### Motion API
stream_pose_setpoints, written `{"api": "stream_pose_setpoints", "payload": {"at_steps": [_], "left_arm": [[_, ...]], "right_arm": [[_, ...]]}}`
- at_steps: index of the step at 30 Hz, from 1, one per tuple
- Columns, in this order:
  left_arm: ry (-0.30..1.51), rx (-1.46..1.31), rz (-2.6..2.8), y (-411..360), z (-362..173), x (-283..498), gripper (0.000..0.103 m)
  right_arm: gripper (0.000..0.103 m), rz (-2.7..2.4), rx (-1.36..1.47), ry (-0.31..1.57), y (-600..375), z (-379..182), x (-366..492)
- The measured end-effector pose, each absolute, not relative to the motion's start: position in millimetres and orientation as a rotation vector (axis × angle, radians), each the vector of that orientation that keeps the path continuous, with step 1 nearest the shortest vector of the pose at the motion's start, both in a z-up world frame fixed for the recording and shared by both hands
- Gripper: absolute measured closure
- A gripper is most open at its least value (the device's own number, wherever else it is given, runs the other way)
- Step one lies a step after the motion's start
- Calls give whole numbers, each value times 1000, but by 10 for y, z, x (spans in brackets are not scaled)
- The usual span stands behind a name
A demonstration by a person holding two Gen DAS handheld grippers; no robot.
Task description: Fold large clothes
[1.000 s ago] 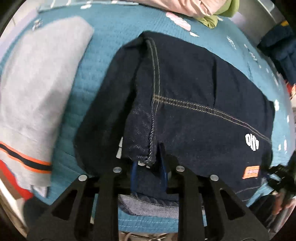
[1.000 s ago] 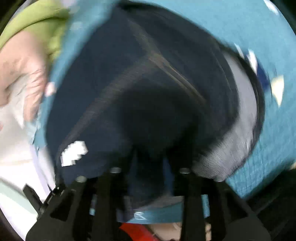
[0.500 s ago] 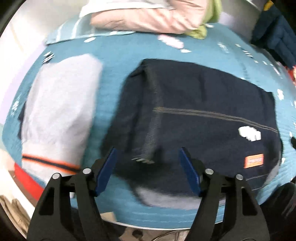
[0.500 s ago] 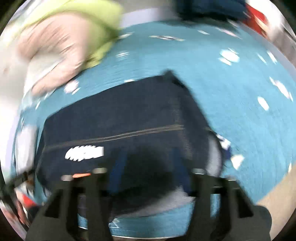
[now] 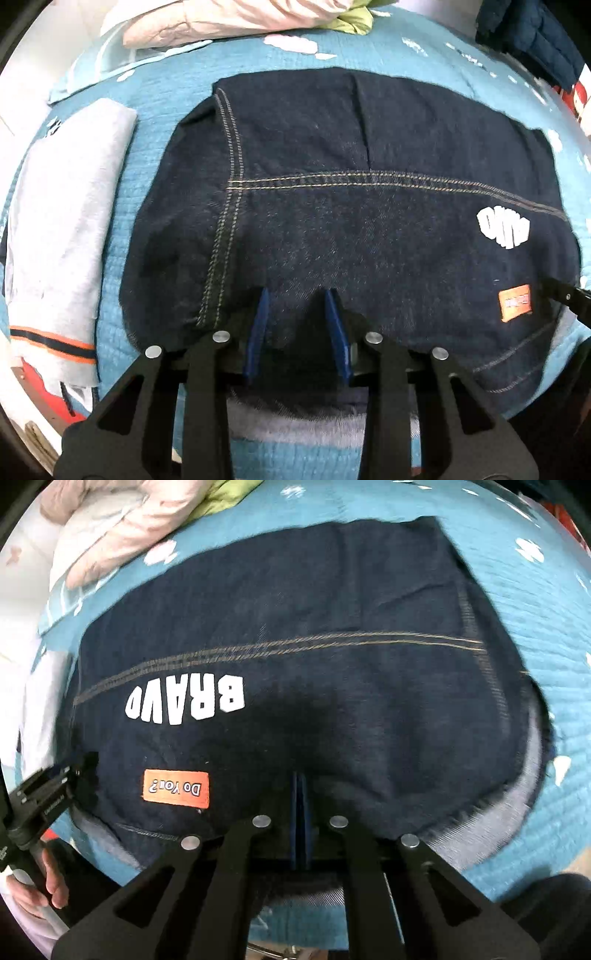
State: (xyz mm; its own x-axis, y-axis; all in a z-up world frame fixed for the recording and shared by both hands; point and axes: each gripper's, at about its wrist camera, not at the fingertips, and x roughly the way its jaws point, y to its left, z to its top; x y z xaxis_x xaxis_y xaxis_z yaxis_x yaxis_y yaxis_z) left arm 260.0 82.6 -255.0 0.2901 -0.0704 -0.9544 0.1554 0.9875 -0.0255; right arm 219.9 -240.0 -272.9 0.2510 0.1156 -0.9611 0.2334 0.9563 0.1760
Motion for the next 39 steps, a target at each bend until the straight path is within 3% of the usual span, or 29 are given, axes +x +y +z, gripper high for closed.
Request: {"api": "stream_pose_setpoints", "payload": {"at_steps": [3, 6, 12, 16, 19, 22, 32, 39], "left_arm": [[1281, 48, -166, 919, -2665, 2600, 70], [1257, 95, -150, 841, -2602, 2584, 69], [1139, 59, -163, 734, -2180, 2733, 69], [1035, 86, -157, 473, -1938, 3090, 69], [954, 38, -147, 341, -1855, 3414, 69], [984, 19, -168, 199, -1987, 3703, 70], [1013, 74, -150, -48, -2630, 4052, 70], [976, 139, -158, -85, -2687, 3999, 70]], "right_arm": [[102, -110, 328, 1355, -2515, -3022, 2194], [101, -103, 312, 1335, -2460, -2865, 2201], [101, -25, 276, 1010, -2409, -1947, 2316], [101, 1, 212, 838, -2289, -1722, 2665], [101, 44, 218, 763, -2177, -1806, 2871], [101, 80, 179, 750, -2034, -1997, 3177], [101, 123, 223, 914, -1905, -2736, 3686], [103, 138, 203, 913, -2106, -2908, 3648]]}}
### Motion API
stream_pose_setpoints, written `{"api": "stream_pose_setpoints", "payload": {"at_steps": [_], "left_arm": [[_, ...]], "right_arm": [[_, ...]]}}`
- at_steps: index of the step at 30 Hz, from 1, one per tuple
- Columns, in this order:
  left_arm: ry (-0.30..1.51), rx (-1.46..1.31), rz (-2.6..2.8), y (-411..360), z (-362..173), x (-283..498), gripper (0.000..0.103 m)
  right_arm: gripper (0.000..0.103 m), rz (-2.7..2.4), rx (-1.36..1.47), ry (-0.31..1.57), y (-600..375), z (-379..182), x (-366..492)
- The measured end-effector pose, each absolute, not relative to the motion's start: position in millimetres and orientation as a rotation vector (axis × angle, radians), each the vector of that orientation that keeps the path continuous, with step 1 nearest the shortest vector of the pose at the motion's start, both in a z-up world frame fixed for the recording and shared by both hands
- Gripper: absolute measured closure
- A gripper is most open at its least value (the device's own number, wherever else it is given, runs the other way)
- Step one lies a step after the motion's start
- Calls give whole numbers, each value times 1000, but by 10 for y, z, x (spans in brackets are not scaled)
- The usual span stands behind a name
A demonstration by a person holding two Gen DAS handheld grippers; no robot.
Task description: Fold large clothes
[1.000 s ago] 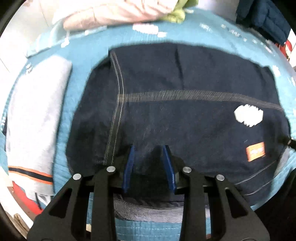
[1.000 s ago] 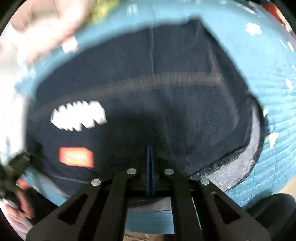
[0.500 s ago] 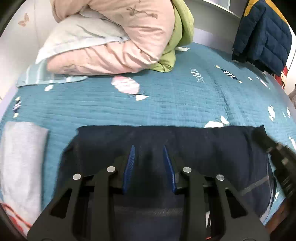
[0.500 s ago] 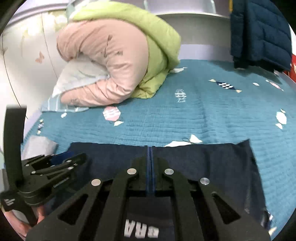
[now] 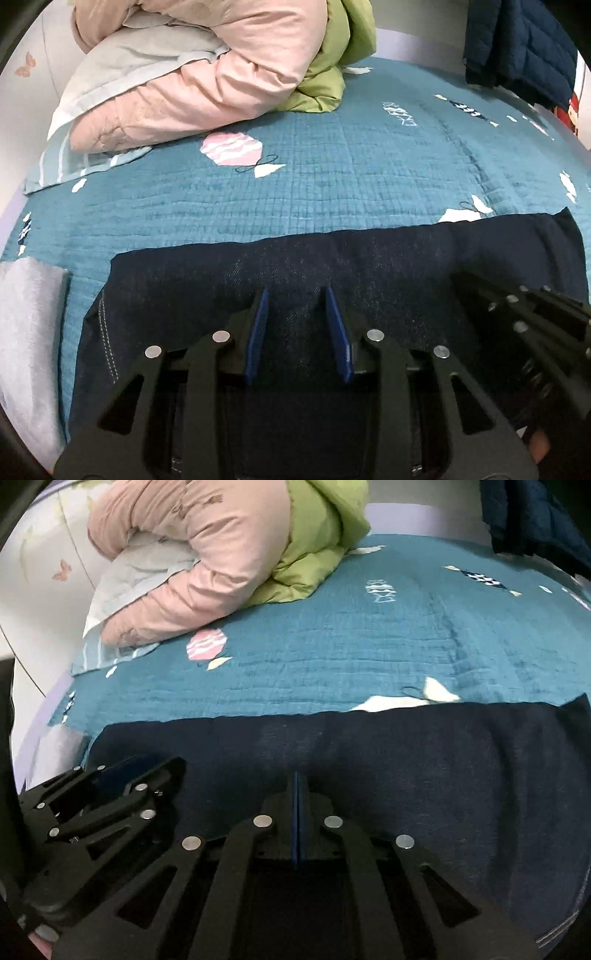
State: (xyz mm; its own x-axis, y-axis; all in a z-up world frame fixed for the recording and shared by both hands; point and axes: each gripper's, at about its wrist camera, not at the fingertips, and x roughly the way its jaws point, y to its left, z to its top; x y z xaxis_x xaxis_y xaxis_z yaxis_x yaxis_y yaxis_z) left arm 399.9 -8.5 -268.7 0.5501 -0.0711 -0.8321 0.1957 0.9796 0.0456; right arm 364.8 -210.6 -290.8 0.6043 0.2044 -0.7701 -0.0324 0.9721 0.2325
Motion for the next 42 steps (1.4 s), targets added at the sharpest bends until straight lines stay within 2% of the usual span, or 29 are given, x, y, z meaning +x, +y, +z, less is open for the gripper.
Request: {"api": "stream_pose_setpoints", "payload": {"at_steps": [4, 7, 8, 9, 10, 15, 18, 21, 24, 27, 32, 34, 42], "left_arm": [[985, 134, -196, -25, -2672, 4022, 69], [973, 193, -90, 86, -2662, 4012, 64], [976, 202, -43, 163, -2678, 4022, 63], [996, 145, -70, 316, -2705, 4038, 56], [1018, 84, -110, 456, -2718, 4048, 56], [1002, 196, -27, 717, -2728, 3949, 56], [1014, 169, -36, 831, -2714, 3871, 56], [1014, 178, -5, 842, -2713, 3779, 56], [1029, 139, 26, 882, -2664, 3712, 56], [1045, 60, 33, 884, -2570, 3620, 56], [1014, 85, -47, 524, -2418, 3370, 56], [1002, 120, -31, 402, -2409, 3326, 62], [1006, 109, -28, 356, -2401, 3287, 63]], "right_arm": [[103, 194, 155, 922, -2205, -2890, 3593], [103, 195, 122, 931, -2205, -2844, 3564], [103, 151, 91, 924, -2216, -2821, 3540], [103, 94, 58, 923, -2265, -2819, 3520], [103, 61, 54, 931, -2334, -2837, 3509], [103, 4, 284, 958, -3078, -2909, 3352], [103, -125, 247, 960, -3201, -2839, 3286], [103, -140, 330, 977, -3313, -2863, 3213], [97, -142, 302, 947, -3188, -2709, 3115], [97, -86, 265, 881, -2880, -2487, 2980], [97, 31, 257, 849, -2358, -2349, 2894], [97, 58, 246, 852, -2203, -2358, 2889], [98, 94, 161, 959, -1862, -2735, 2921]]}}
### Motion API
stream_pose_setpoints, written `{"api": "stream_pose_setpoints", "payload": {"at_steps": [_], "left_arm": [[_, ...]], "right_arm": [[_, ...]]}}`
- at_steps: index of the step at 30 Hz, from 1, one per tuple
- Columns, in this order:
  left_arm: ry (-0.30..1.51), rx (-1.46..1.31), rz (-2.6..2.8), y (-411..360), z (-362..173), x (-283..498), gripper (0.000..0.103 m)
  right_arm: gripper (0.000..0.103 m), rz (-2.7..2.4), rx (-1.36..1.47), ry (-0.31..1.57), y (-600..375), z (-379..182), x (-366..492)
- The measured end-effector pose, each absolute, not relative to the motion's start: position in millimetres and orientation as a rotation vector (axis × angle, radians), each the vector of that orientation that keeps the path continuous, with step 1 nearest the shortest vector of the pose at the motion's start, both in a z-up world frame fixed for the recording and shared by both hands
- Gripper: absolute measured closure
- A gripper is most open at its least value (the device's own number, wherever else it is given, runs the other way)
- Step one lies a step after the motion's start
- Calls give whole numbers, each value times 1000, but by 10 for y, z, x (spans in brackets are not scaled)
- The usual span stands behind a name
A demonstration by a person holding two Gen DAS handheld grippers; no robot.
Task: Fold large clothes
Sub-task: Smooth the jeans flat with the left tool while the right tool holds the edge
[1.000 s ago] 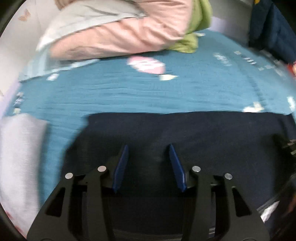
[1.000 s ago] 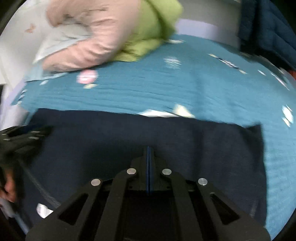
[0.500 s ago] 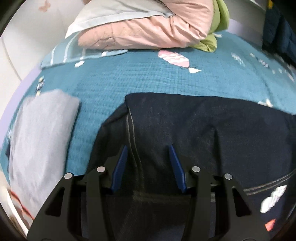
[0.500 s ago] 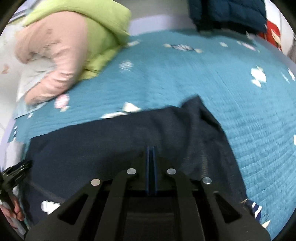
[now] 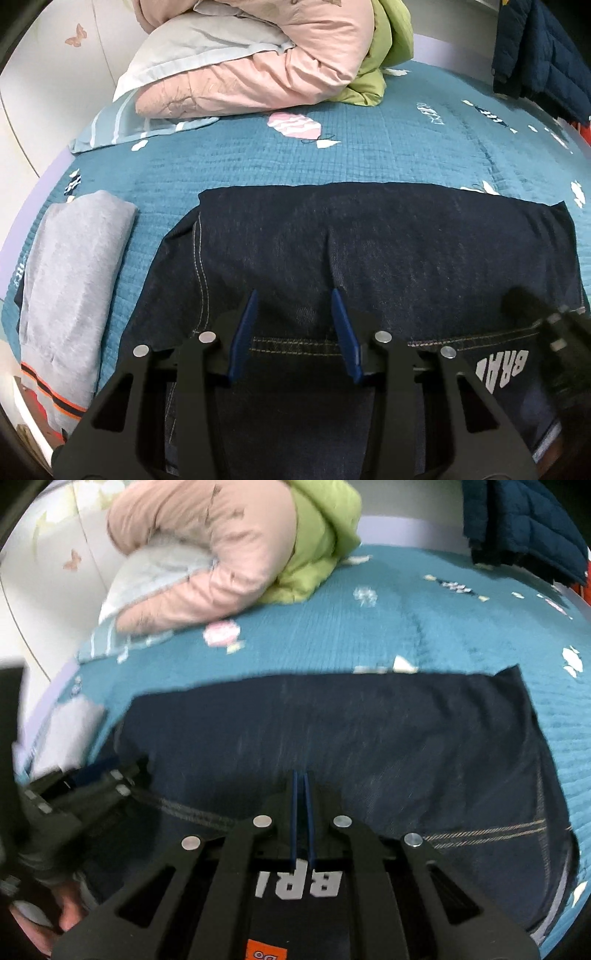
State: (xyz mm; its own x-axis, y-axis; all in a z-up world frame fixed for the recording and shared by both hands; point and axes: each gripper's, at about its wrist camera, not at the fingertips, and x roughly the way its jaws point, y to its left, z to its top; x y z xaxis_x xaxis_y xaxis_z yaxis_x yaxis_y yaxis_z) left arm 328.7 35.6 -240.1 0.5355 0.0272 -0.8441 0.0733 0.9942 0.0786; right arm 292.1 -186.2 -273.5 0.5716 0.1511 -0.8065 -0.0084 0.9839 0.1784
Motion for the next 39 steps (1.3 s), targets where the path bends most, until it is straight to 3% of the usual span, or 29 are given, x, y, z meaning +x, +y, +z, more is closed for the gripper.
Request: {"api": "stream_pose_setpoints", "payload": {"at_steps": [2, 11, 14, 16, 20, 25, 30, 34, 37, 39], "left_arm": [[1018, 103, -44, 371, -2414, 3240, 63], [1035, 240, -14, 719, -2724, 2936, 58], [1041, 256, 58, 932, -2705, 2946, 58], [1049, 226, 64, 1133, -2710, 2957, 44], [1068, 173, 58, 1202, -2603, 2969, 47], [1011, 107, -5, 1000, -2279, 2849, 55], [991, 72, -135, 504, -2139, 2740, 56], [1056, 68, -198, 92, -2381, 2671, 56], [1122, 121, -159, 6, -2765, 2589, 56], [1070, 180, -180, -1, -2816, 2474, 56]], "right_arm": [[103, 85, 111, 963, -1868, -2813, 2889], [103, -111, -86, 1022, -2553, -2904, 2592], [103, -213, -34, 1047, -3001, -2899, 2443], [101, -323, -15, 1062, -3235, -2874, 2375], [100, -367, 232, 1016, -3562, -2685, 2212], [100, -189, 254, 913, -3065, -2281, 2092], [97, 71, 285, 964, -2249, -2290, 2149], [97, 128, 334, 1081, -1948, -2556, 2198], [101, 87, 138, 1143, -1821, -2786, 2131], [103, 92, 64, 1136, -1813, -2804, 2020]]}}
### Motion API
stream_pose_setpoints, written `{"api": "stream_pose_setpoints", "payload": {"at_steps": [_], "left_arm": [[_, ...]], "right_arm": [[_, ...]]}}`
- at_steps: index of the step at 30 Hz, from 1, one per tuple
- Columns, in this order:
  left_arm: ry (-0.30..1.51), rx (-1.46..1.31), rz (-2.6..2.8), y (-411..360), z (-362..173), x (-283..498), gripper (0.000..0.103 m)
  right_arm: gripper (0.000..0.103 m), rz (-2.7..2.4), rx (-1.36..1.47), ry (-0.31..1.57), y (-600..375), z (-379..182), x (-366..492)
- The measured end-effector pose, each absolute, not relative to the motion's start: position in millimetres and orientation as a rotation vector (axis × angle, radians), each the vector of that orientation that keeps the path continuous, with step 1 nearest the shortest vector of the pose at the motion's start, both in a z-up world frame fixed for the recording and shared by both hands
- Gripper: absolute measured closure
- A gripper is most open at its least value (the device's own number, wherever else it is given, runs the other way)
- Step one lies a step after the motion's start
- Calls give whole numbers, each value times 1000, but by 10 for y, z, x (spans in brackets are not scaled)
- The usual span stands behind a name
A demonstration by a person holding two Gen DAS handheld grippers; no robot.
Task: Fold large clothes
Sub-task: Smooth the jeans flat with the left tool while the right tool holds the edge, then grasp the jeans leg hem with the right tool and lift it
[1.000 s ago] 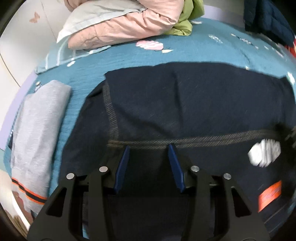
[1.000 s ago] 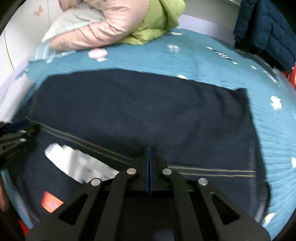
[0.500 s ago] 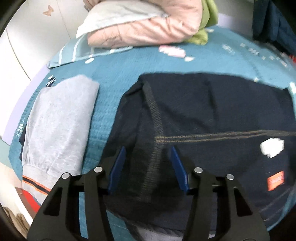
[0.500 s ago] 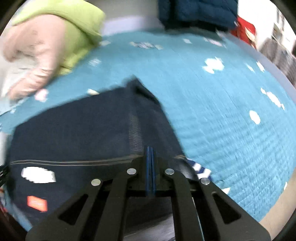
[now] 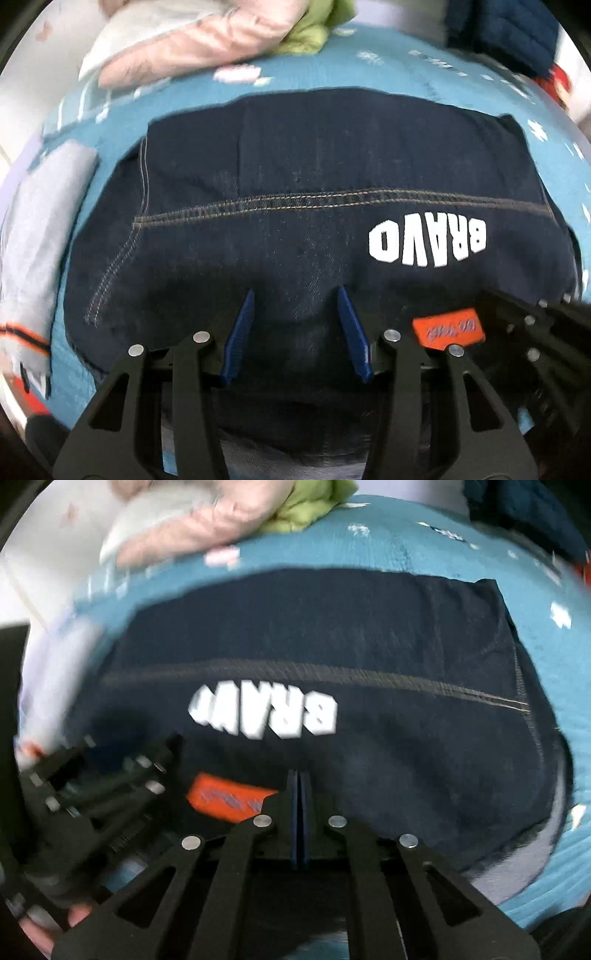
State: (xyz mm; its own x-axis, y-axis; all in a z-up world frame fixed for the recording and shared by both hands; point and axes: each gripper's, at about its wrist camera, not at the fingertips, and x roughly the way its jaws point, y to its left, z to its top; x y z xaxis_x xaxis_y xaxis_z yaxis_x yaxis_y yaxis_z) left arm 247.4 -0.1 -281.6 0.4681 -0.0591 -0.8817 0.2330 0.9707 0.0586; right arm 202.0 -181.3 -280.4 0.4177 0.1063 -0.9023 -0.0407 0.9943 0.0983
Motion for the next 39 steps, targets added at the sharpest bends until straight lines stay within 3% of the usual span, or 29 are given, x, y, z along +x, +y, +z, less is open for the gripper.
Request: {"api": "stream_pose_setpoints", "payload": {"at_steps": [5, 9, 13, 22, 29, 35, 39], "left_arm": [[1078, 277, -101, 226, -2797, 2364, 54], [1095, 223, -53, 647, -2757, 2395, 51], [1097, 225, -21, 824, -2645, 2304, 63], [928, 54, -173, 499, -2112, 2684, 63], [867, 55, -230, 145, -2246, 3273, 63], [900, 10, -221, 18, -2606, 3545, 63], [854, 87, -230, 40, -2692, 3494, 63]], "right_arm": [[103, -49, -38, 1175, -2120, -2839, 1831], [103, -175, 159, 1224, -2678, -2863, 1782], [103, -302, 255, 1192, -2983, -2741, 1648], [97, -114, 259, 853, -2558, -2258, 2061], [97, -20, 214, 694, -2246, -1987, 2660], [97, 60, 198, 785, -1905, -2428, 3256], [103, 47, 204, 877, -2029, -2779, 3281]]}}
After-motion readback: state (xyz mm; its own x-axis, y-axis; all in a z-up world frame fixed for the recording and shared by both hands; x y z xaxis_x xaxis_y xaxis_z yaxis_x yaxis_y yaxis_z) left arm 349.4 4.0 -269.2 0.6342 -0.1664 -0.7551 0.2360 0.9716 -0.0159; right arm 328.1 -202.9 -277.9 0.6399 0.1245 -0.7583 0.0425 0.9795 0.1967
